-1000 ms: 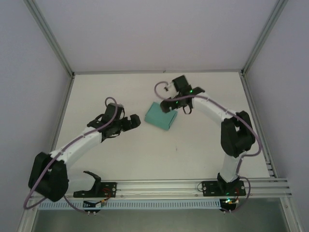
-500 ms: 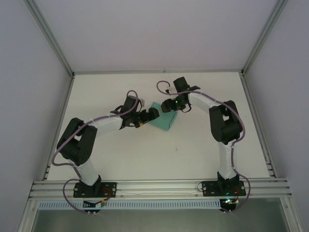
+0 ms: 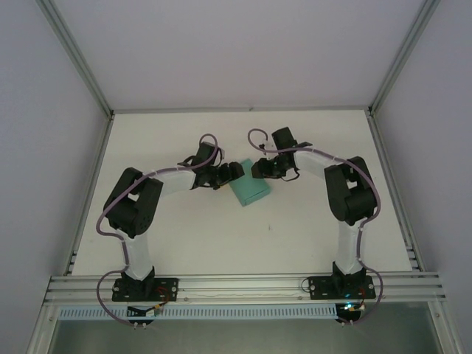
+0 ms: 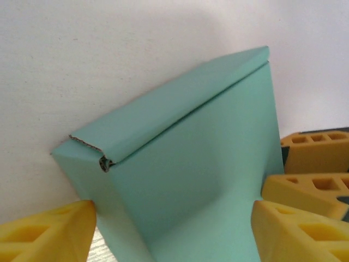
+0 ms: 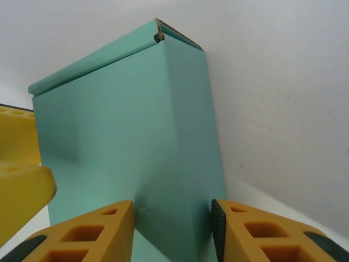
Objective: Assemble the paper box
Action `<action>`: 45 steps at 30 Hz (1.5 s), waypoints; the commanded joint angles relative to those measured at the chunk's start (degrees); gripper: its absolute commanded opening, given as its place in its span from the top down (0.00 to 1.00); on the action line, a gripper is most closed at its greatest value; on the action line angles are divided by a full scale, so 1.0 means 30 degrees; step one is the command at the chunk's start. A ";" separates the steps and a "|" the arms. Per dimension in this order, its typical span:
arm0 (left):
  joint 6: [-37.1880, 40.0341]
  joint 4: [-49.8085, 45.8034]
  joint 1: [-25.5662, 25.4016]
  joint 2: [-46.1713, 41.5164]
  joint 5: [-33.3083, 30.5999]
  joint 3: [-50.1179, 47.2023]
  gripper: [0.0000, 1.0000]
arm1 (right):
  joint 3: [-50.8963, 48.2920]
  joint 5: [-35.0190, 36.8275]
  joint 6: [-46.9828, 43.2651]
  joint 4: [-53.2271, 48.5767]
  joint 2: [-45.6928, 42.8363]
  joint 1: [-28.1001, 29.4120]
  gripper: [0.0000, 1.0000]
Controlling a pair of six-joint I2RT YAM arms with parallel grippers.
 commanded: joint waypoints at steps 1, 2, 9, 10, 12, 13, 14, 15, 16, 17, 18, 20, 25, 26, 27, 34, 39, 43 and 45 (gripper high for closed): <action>0.0091 -0.0121 -0.0189 0.0679 0.0521 0.0230 0.30 | -0.1086 -0.1069 0.0975 0.0567 0.0114 0.0649 0.60; 0.0036 -0.0045 -0.0197 0.0827 0.0584 0.0226 0.33 | -0.1161 -0.1154 0.1055 0.0744 0.0230 0.0715 0.60; -0.1405 0.0737 -0.1128 0.1590 -0.0089 -0.0682 0.48 | -0.0672 -0.1246 0.1037 0.1056 0.1080 0.0755 0.62; -0.1859 0.1215 -0.1369 0.1747 -0.0105 -0.0970 0.52 | -0.0542 -0.1284 0.0958 0.1014 0.1198 0.0765 0.62; -0.2822 0.2172 -0.1708 0.2094 -0.0142 -0.1516 0.60 | -0.0290 -0.1311 0.0723 0.0923 0.1446 0.0749 0.63; -0.3324 0.2636 -0.1814 0.2246 -0.0173 -0.1766 0.64 | -0.0242 -0.1328 0.0632 0.0930 0.1523 0.0759 0.64; -0.3779 0.3177 -0.1868 0.2381 -0.0197 -0.2039 0.68 | -0.0227 -0.1388 0.0461 0.0980 0.1585 0.0778 0.65; -0.4223 0.3681 -0.1956 0.2481 -0.0292 -0.2327 0.73 | -0.0256 -0.1449 0.0349 0.1039 0.1655 0.0794 0.65; -0.4538 0.3875 -0.2020 0.2547 -0.0438 -0.2531 0.78 | -0.0242 -0.1449 0.0269 0.1025 0.1612 0.0803 0.65; -0.4819 0.4046 -0.2065 0.2525 -0.0685 -0.2762 0.81 | -0.0227 -0.1434 0.0148 0.0966 0.1725 0.0780 0.65; -0.5124 0.4262 -0.2139 0.2421 -0.1038 -0.3049 0.85 | -0.0253 -0.1341 0.0057 0.0951 0.1737 0.0780 0.65; -0.5513 0.4760 -0.2237 0.2208 -0.1460 -0.3625 0.92 | -0.0257 -0.1244 -0.0104 0.0970 0.1721 0.0780 0.65; -0.6133 0.5316 -0.2454 0.2162 -0.1637 -0.4109 1.00 | -0.0286 -0.1171 -0.0197 0.1144 0.1813 0.0718 0.65; -0.6311 0.5493 -0.2499 0.2239 -0.1623 -0.4178 1.00 | -0.0286 -0.1180 -0.0212 0.1173 0.1817 0.0803 0.65; -0.6397 0.5763 -0.2487 0.2327 -0.1510 -0.4244 1.00 | -0.0300 -0.1185 -0.0260 0.1200 0.1789 0.0781 0.65; -0.6783 0.6415 -0.2509 0.1777 -0.2301 -0.4983 1.00 | -0.0264 -0.0303 -0.0015 0.1116 0.1674 0.0722 0.65; -0.5448 0.4511 -0.2562 0.0770 -0.2533 -0.4095 0.83 | 0.0013 0.1204 0.0103 0.0648 0.1392 0.0666 0.63; -0.4490 0.2842 -0.2551 -0.0705 -0.3412 -0.3721 0.64 | 0.0848 0.3180 -0.0219 -0.0422 0.1403 0.0656 0.63; -0.3905 0.2028 -0.2536 -0.1340 -0.3707 -0.3489 0.58 | 0.1255 0.3811 -0.0325 -0.0807 0.1443 0.0620 0.63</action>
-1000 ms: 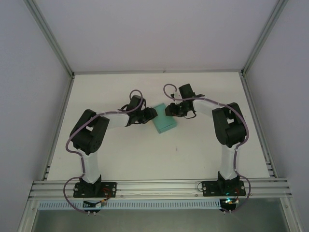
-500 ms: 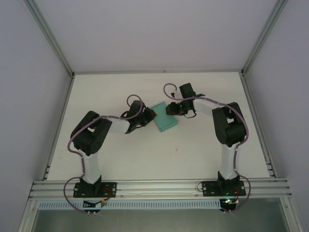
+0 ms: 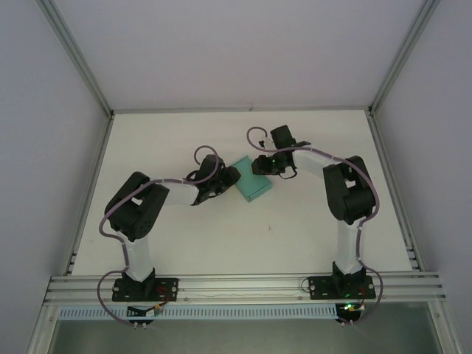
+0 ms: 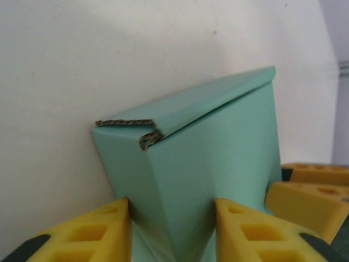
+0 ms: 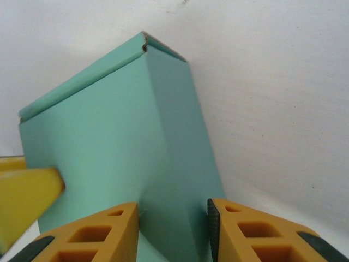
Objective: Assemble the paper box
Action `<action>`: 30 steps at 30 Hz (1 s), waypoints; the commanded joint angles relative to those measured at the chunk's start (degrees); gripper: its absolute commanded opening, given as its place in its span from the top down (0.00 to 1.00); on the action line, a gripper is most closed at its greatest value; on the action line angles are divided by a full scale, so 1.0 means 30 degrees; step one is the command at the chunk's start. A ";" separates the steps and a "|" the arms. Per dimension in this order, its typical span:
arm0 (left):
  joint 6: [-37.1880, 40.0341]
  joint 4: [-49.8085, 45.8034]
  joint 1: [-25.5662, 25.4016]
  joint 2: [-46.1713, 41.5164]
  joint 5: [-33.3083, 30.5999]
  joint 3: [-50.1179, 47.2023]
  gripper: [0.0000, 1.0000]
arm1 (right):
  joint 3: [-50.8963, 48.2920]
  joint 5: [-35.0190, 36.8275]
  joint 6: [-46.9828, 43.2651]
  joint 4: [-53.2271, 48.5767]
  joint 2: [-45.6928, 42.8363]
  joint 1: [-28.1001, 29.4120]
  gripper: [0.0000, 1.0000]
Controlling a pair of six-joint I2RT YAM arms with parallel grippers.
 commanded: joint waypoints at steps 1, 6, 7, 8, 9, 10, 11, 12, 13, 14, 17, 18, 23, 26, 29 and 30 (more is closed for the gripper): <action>0.1576 -0.4292 -0.0934 -0.0859 0.0897 0.0261 0.58 | 0.0509 0.2085 -0.0290 -0.1316 0.0991 0.0384 0.63; 0.2230 -0.5464 -0.0941 -0.1648 0.0556 0.0619 0.35 | 0.0870 0.2399 -0.0230 -0.1423 0.0668 0.0391 0.59; 0.2268 -0.5577 -0.0947 -0.1879 0.0479 0.0567 0.31 | 0.0911 0.2424 -0.0142 -0.1359 0.0515 0.0403 0.59; 0.2369 -0.5689 -0.0955 -0.2085 0.0370 0.0544 0.28 | 0.0938 0.2413 -0.0113 -0.1399 0.0423 0.0377 0.58; 0.2469 -0.5854 -0.0944 -0.2283 0.0285 0.0495 0.25 | 0.1014 0.2341 -0.0114 -0.1419 0.0337 0.0384 0.57; 0.2585 -0.6010 -0.0958 -0.2492 0.0093 0.0446 0.24 | 0.1081 0.2366 -0.0110 -0.1417 0.0240 0.0377 0.55; 0.2684 -0.6125 -0.0941 -0.2666 -0.0009 0.0436 0.22 | 0.1135 0.2397 -0.0152 -0.1421 0.0151 0.0378 0.54; 0.2767 -0.6192 -0.0963 -0.2858 -0.0076 0.0406 0.18 | 0.1201 0.2468 -0.0187 -0.1421 0.0072 0.0376 0.51; 0.2838 -0.6310 -0.0956 -0.3079 -0.0130 0.0431 0.12 | 0.1312 0.2621 -0.0174 -0.1439 -0.0029 0.0376 0.48; 0.2972 -0.6385 -0.0955 -0.3261 -0.0118 0.0434 0.05 | 0.1477 0.2688 -0.0253 -0.1501 -0.0098 0.0395 0.47; 0.3749 -0.7217 -0.0963 -0.4269 -0.0718 0.0722 0.00 | 0.2135 0.3019 -0.0408 -0.1772 -0.0461 0.0377 0.37; 0.4187 -0.7859 -0.0966 -0.4781 -0.1240 0.0905 0.00 | 0.2348 0.3143 -0.0436 -0.1762 -0.0631 0.0349 0.32; 0.6296 -1.1241 -0.0806 -0.7827 -0.5234 0.1672 0.00 | 0.2734 0.3102 -0.0630 -0.1389 -0.2235 0.0075 0.14; 0.7524 -1.3046 -0.0053 -1.0106 -0.8903 0.1323 0.00 | 0.1176 0.3389 -0.0184 -0.0212 -0.4209 -0.0375 0.00; 0.8813 -1.3214 0.2034 -1.2526 -1.1605 -0.0230 0.00 | -0.2345 0.4346 0.0117 0.2004 -0.7118 -0.1176 0.00; 0.9695 -1.2767 0.3049 -1.3365 -1.1817 -0.1112 0.00 | -0.3769 0.4541 0.0107 0.2667 -0.8263 -0.1618 0.00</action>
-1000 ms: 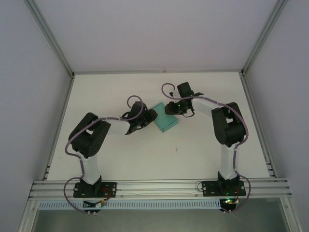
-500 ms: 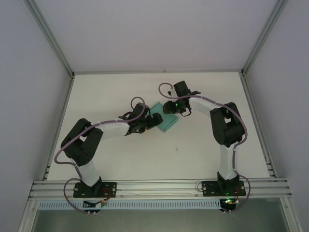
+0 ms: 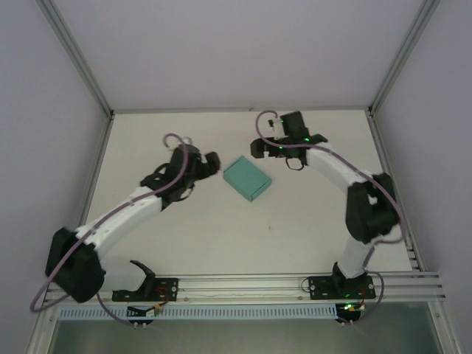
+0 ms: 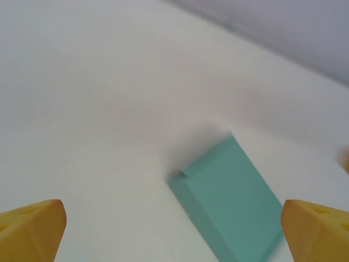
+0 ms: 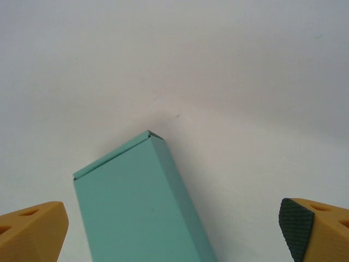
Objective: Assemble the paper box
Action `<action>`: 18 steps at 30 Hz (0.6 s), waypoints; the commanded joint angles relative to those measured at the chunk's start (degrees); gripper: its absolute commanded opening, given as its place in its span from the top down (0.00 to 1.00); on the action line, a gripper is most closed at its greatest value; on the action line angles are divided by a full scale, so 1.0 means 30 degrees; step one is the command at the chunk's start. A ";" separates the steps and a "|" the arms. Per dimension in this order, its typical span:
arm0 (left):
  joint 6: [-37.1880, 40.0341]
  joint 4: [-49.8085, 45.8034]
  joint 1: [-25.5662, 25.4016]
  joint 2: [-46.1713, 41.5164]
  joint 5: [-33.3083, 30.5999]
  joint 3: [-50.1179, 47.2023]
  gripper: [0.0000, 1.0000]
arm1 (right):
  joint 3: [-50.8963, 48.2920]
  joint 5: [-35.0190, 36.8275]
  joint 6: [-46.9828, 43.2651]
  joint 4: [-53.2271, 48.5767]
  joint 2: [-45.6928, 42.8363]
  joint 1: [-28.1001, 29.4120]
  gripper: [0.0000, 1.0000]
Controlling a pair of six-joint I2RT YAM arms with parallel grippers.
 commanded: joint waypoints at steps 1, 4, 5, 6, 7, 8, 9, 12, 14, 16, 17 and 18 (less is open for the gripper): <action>0.2891 -0.1087 0.2766 -0.2066 -0.3964 -0.2264 0.00 | -0.3652 0.1186 0.0430 0.2345 -0.3185 -0.1332 0.00; 0.5284 0.2599 0.5339 -0.2723 -0.3854 -0.5145 0.00 | -0.7885 0.2487 0.0207 0.4628 -0.5760 -0.3012 0.00; 0.5634 0.3824 0.6066 -0.2440 -0.3823 -0.5854 0.00 | -0.9151 0.3116 0.0200 0.5538 -0.6327 -0.3610 0.00; 0.6002 0.5354 0.6866 -0.2075 -0.3287 -0.6648 0.00 | -1.0436 0.3540 0.0111 0.6846 -0.6745 -0.4259 0.00; 0.6298 0.6675 0.7393 -0.1658 -0.2810 -0.7278 0.00 | -1.1411 0.3806 0.0060 0.8043 -0.6930 -0.4804 0.00; 0.6638 0.8226 0.7716 -0.1215 -0.2302 -0.7946 0.00 | -1.2246 0.4566 0.0194 0.9269 -0.6935 -0.5184 0.00; 0.7095 1.0072 0.7856 -0.0731 -0.1779 -0.8665 0.00 | -1.2961 0.5379 0.0201 1.0510 -0.6795 -0.5423 0.00; 0.8449 1.4146 0.7861 0.1141 -0.0288 -1.0071 0.00 | -1.4828 0.5656 -0.1439 1.5030 -0.5827 -0.5538 0.00; 0.8710 1.3578 0.7892 0.1836 -0.0166 -0.9541 0.00 | -1.6565 0.5363 -0.1724 1.9804 -0.4846 -0.5718 0.00; 0.9125 1.5741 0.7890 0.2107 0.0664 -1.0083 0.00 | -1.7846 0.4436 -0.1780 2.2934 -0.3841 -0.5955 0.00; 0.9385 1.7664 0.7892 0.2285 0.0879 -1.0689 0.00 | -1.8439 0.3773 -0.1932 2.4507 -0.3217 -0.6049 0.00; 0.9821 1.8860 0.7892 0.2534 0.0504 -1.1069 0.00 | -1.8743 0.3088 -0.2157 2.6192 -0.2409 -0.6125 0.00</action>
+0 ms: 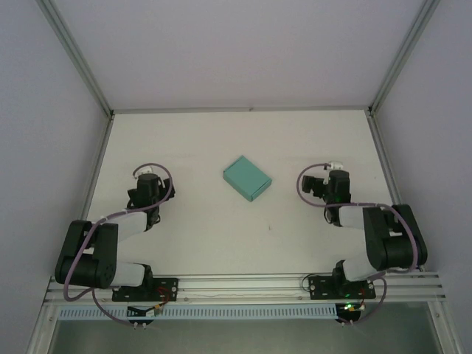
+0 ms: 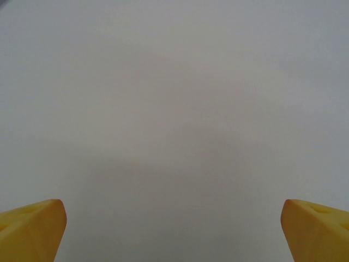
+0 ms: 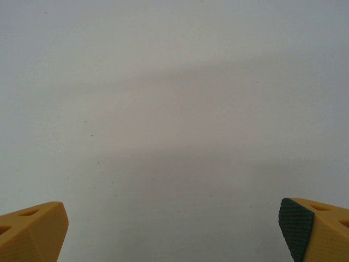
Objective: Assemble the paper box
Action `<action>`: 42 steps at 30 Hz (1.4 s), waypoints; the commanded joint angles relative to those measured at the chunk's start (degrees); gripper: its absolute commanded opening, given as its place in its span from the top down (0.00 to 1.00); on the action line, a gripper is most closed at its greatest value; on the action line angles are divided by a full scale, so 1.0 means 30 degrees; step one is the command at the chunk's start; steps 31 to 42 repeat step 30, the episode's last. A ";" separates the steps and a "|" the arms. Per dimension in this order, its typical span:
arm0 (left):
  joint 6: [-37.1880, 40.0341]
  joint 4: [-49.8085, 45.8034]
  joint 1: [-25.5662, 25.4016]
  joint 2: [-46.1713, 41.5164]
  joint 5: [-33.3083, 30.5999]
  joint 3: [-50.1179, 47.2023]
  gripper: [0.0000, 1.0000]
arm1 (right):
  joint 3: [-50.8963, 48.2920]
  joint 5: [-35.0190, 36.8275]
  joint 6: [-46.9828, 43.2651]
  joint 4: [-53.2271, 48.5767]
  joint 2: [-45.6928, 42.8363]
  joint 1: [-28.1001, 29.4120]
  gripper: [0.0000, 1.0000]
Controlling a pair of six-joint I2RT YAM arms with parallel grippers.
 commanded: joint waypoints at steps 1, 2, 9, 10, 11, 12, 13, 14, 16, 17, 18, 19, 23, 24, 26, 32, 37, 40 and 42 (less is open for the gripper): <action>0.1315 0.5353 0.0132 0.0102 0.0089 -0.0682 0.00 | -0.0807 -0.1212 -0.0758 0.6918 0.0842 -0.0294 0.00; 0.1522 0.6317 0.0164 0.0366 -0.0079 -0.1019 0.00 | -0.0703 -0.1252 -0.0575 0.6231 0.0590 -0.0445 0.00; 0.2140 0.7968 0.0674 0.4069 0.2312 -0.0031 0.00 | 0.0401 -0.2032 0.0372 0.4712 0.0912 -0.1324 0.00; 0.2267 0.8861 0.0602 0.4272 0.2383 -0.0211 0.00 | 0.0397 -0.2050 0.0372 0.4600 0.0880 -0.1311 0.00; 0.2058 0.8396 0.0602 0.4118 0.2240 -0.0168 0.00 | 0.0387 -0.2038 0.0355 0.4610 0.0889 -0.1362 0.00; 0.2047 0.8337 0.0609 0.4097 0.2219 -0.0146 0.00 | 0.0394 -0.2034 0.0359 0.4641 0.0892 -0.1341 0.00; 0.2125 0.8595 0.0609 0.4202 0.2178 -0.0158 0.00 | 0.0419 -0.2004 0.0359 0.4533 0.0879 -0.1336 0.00; 0.2099 0.8412 0.0603 0.4140 0.2154 -0.0121 0.00 | 0.0395 -0.2055 0.0322 0.4663 0.0876 -0.1337 0.00; 0.2112 0.8528 0.0601 0.4163 0.2196 -0.0160 0.00 | 0.0409 -0.2063 0.0321 0.4637 0.0875 -0.1329 0.00; 0.2093 0.8480 0.0601 0.4139 0.2195 -0.0175 0.00 | 0.0409 -0.2063 0.0319 0.4607 0.0864 -0.1342 0.00; 0.2078 0.8465 0.0594 0.4139 0.2186 -0.0182 0.00 | 0.0385 -0.2063 0.0348 0.4647 0.0886 -0.1342 0.00; 0.2099 0.8508 0.0616 0.4163 0.2208 -0.0168 0.00 | 0.0397 -0.2063 0.0318 0.4635 0.0862 -0.1347 0.00; 0.2083 0.8479 0.0601 0.4161 0.2196 -0.0170 0.00 | 0.0400 -0.2084 0.0320 0.4649 0.0879 -0.1343 0.00; 0.2103 0.8479 0.0601 0.4166 0.2189 -0.0123 0.00 | 0.0413 -0.2092 0.0333 0.4634 0.0862 -0.1348 0.00; 0.2095 0.8481 0.0601 0.4172 0.2198 -0.0132 0.00 | 0.0401 -0.2092 0.0320 0.4649 0.0904 -0.1344 0.00; 0.2130 0.8472 0.0603 0.4170 0.2201 -0.0137 0.00 | 0.0384 -0.2063 0.0272 0.4685 0.0850 -0.1326 0.00; 0.2130 0.8472 0.0603 0.4170 0.2201 -0.0137 0.00 | 0.0384 -0.2063 0.0272 0.4685 0.0850 -0.1326 0.00; 0.2130 0.8472 0.0603 0.4170 0.2201 -0.0137 0.00 | 0.0384 -0.2063 0.0272 0.4685 0.0850 -0.1326 0.00; 0.2130 0.8472 0.0603 0.4170 0.2201 -0.0137 0.00 | 0.0384 -0.2063 0.0272 0.4685 0.0850 -0.1326 0.00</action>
